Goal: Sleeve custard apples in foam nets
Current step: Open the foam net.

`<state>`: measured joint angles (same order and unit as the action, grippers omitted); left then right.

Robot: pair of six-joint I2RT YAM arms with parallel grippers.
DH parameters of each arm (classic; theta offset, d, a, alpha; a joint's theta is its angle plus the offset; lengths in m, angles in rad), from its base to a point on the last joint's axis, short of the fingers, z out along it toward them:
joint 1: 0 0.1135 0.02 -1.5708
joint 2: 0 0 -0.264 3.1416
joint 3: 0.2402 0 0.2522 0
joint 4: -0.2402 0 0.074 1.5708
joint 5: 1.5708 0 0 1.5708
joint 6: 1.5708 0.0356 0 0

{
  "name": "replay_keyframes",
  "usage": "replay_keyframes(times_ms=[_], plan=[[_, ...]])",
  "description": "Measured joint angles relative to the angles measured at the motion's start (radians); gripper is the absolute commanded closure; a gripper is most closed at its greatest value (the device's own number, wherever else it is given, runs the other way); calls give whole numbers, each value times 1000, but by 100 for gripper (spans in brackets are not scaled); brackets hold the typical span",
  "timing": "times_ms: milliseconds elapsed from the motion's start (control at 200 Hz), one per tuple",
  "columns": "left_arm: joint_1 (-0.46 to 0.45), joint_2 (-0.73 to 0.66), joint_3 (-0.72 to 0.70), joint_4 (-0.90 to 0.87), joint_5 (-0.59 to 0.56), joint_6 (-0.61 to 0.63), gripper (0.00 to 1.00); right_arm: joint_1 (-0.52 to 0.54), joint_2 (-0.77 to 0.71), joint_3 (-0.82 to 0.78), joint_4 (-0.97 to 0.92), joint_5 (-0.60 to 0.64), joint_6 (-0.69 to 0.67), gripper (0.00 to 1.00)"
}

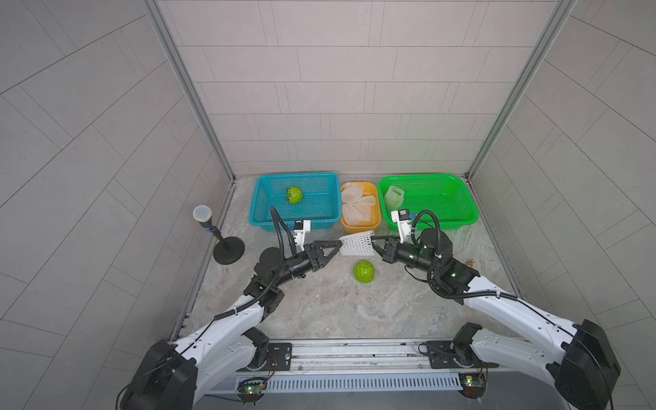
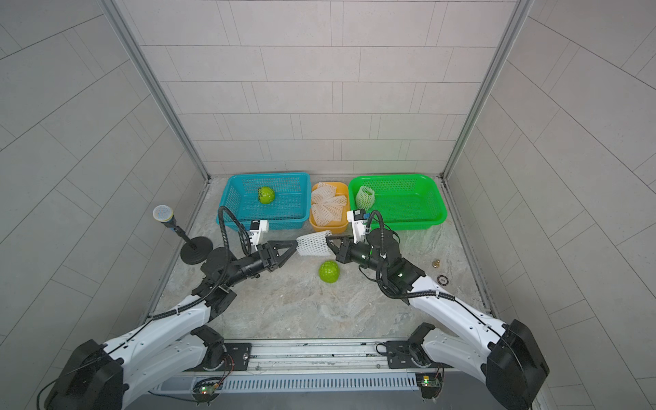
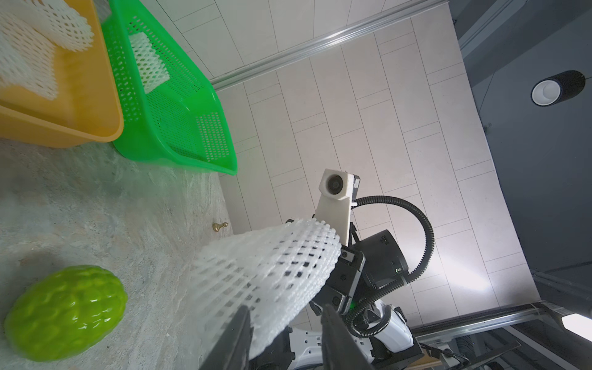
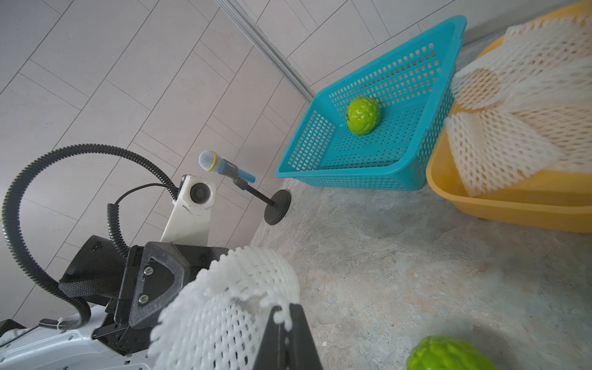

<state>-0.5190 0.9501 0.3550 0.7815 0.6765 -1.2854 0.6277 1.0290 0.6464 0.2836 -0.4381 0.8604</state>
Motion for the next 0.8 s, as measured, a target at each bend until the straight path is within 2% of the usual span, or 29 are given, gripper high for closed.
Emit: replay_keyframes(times_ms=[160, 245, 430, 525, 615, 801], plan=[[-18, 8, 0, 35, 24, -1, 47, -2, -1, 0, 0, 0, 9, 97], [-32, 22, 0, 48, 36, 1, 38, -2, 5, 0, 3, -5, 14, 97], [-48, 58, 0, 74, 42, 0, 31, -2, 14, 0, 4, -28, 28, 96], [-51, 64, 0, 88, 44, 2, 32, -2, 14, 0, 5, -32, 34, 97], [-51, 67, 0, 94, 44, 1, 40, -3, 14, 0, 8, -37, 40, 97], [-60, 72, 0, 107, 49, 2, 41, -22, 14, -1, 61, -52, 74, 96]])
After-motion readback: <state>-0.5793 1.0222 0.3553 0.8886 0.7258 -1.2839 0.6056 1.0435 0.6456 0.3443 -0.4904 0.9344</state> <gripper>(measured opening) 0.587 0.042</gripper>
